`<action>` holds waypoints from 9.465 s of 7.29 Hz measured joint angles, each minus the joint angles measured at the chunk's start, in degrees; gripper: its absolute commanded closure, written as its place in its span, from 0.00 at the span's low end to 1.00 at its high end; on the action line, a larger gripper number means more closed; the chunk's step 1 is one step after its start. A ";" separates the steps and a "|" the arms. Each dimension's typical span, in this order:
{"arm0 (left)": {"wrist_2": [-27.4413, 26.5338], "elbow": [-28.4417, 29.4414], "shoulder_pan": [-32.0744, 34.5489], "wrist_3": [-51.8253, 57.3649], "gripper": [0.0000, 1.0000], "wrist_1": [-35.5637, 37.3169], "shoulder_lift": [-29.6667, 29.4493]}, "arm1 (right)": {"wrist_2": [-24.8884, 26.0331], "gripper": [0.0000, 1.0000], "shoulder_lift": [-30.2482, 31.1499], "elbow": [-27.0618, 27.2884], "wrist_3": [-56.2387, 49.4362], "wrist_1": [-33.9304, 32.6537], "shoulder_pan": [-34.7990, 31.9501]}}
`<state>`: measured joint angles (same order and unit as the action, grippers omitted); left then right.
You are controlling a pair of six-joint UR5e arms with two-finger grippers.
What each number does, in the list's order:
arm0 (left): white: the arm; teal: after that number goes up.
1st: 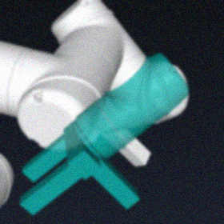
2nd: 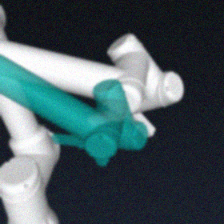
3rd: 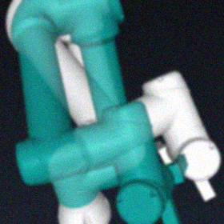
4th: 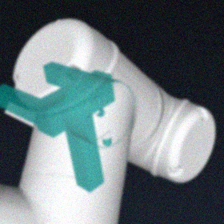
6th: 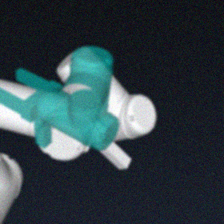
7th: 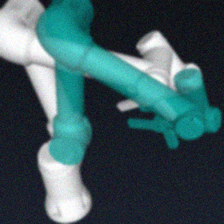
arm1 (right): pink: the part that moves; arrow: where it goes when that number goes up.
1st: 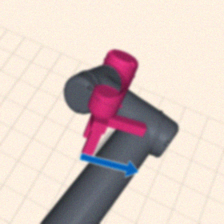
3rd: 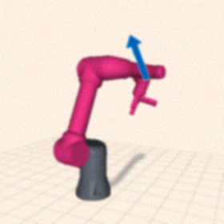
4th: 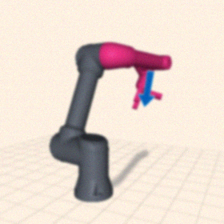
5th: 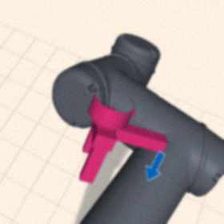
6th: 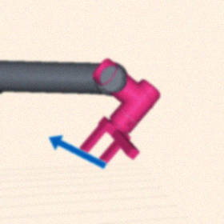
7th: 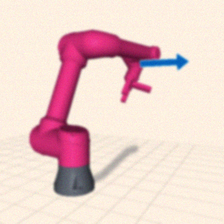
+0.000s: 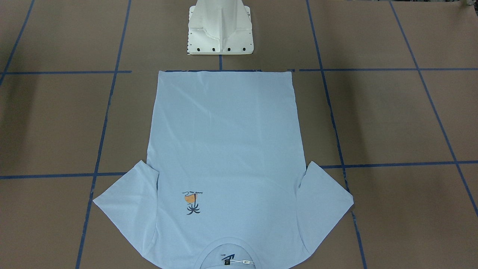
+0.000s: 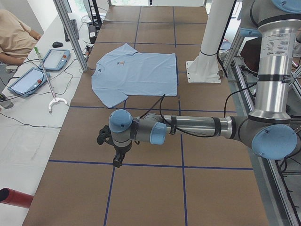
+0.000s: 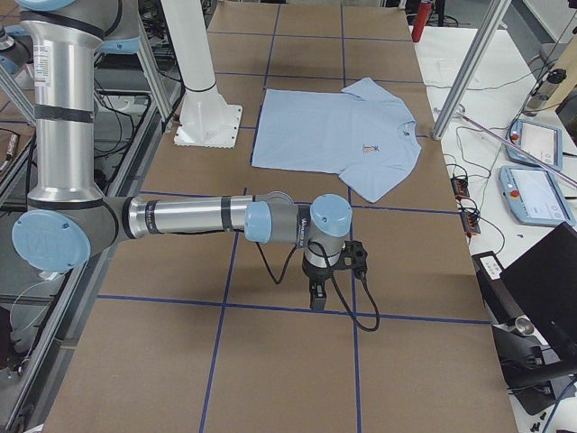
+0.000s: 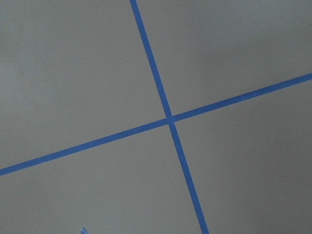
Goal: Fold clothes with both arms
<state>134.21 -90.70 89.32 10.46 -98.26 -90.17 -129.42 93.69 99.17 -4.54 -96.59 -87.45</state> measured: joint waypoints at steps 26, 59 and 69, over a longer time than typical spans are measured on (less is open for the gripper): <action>-11.41 -1.38 1.83 -11.98 0.00 -28.47 -6.68 | 20.07 0.45 -28.80 -20.89 56.55 41.05 33.83; -11.67 2.88 -18.01 -32.62 0.00 -29.41 -18.78 | 10.42 0.00 -53.38 -30.32 46.97 19.92 26.24; -33.61 26.07 -38.61 -62.59 0.44 -42.86 -29.96 | 0.28 0.00 -36.49 -21.84 29.15 20.78 13.46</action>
<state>100.60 -64.63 50.71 -52.13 -141.12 -120.13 -129.14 57.20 77.33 24.61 -75.81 -73.99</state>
